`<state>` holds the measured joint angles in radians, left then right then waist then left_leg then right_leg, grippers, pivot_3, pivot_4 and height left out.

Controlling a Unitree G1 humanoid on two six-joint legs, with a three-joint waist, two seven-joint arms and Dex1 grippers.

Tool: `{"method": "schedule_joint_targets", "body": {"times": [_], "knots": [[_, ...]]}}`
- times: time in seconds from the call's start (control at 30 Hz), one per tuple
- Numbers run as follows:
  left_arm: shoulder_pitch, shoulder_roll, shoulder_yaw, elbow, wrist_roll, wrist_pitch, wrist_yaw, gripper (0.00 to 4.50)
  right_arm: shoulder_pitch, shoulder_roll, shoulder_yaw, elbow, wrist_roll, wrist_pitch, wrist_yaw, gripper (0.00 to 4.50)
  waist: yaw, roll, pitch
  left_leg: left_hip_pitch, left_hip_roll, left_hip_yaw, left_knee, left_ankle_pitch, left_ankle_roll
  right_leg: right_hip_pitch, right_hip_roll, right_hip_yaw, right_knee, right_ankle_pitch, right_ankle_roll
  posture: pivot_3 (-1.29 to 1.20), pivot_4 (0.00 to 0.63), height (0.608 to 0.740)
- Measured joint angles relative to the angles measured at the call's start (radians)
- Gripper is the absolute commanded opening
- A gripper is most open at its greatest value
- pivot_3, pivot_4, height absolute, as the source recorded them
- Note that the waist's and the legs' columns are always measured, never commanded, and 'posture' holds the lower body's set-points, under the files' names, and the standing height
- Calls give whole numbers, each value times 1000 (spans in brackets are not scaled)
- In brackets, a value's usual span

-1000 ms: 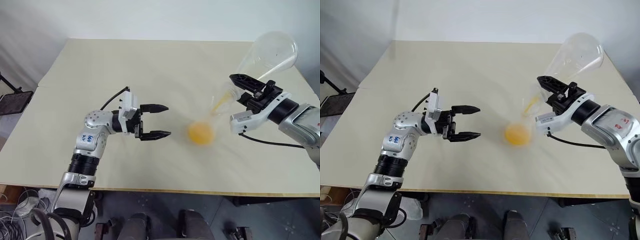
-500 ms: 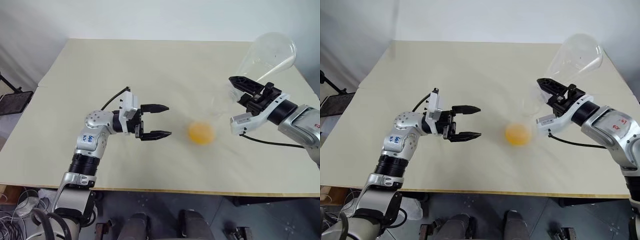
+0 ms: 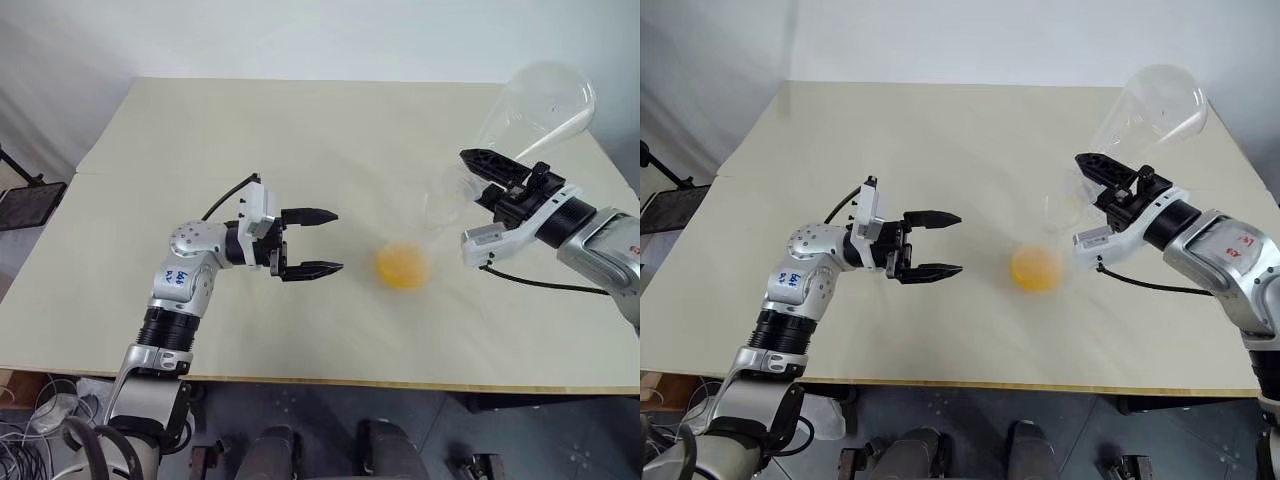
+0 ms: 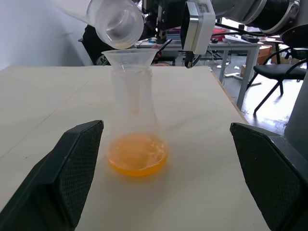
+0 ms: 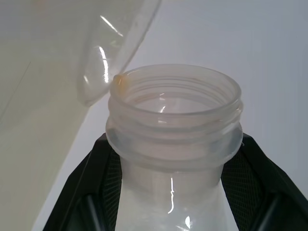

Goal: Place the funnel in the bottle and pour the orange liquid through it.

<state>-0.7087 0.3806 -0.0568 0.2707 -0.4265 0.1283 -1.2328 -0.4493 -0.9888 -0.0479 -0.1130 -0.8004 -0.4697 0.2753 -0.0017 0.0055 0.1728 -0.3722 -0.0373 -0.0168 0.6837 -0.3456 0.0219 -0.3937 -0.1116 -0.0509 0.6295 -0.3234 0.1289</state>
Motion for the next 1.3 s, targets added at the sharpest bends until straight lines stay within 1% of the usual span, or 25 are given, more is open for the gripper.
{"method": "schedule_joint_targets", "body": {"times": [0.13,0.3,0.37,0.47,0.6,0.77,0.93,1.03,1.3], "knots": [[2,0,0,0,5,-8,10,4500,29,47,-15,-11,122,59,39,2426,1,0,0,0,0,0,0,0,0,0,0,0,0,0,0,0,150,740],[2,1,3,0,19,-29,40,4500,47,121,-64,-55,294,189,106,2426,0,0,0,0,0,0,0,0,0,0,0,0,0,0,0,0,150,740],[2,4,3,7,36,-41,53,4500,23,184,-90,-58,362,305,124,2426,0,0,0,0,0,0,1,0,0,1,0,0,0,0,0,0,150,740],[2,2,2,14,45,-49,62,4500,-65,287,-166,11,501,515,122,2426,0,0,0,0,0,0,1,0,0,0,0,0,1,0,0,0,150,740],[2,11,3,16,47,-50,65,4500,-109,334,-234,82,612,664,112,2426,1,0,0,0,-1,-2,0,0,0,0,-1,-1,2,0,0,0,150,740],[2,13,3,14,47,-46,67,4500,-125,392,-312,201,748,728,74,2426,0,0,0,0,-1,-1,0,0,0,0,-1,-1,2,0,0,0,150,740],[2,18,3,13,47,-38,68,4500,-156,429,-431,319,901,743,27,2426,-2,0,0,0,-1,-1,0,0,0,0,-1,-1,2,0,0,0,150,740],[2,21,3,13,47,-36,68,4500,-170,428,-465,385,941,719,3,2426,-3,0,0,1,-1,-1,0,0,0,0,-1,-1,3,0,0,0,150,740],[1,22,3,13,47,-31,70,4500,-182,425,-481,532,992,662,-55,2426,-3,0,0,1,-1,0,0,0,0,-1,-1,0,3,0,0,0,150,740]]}}
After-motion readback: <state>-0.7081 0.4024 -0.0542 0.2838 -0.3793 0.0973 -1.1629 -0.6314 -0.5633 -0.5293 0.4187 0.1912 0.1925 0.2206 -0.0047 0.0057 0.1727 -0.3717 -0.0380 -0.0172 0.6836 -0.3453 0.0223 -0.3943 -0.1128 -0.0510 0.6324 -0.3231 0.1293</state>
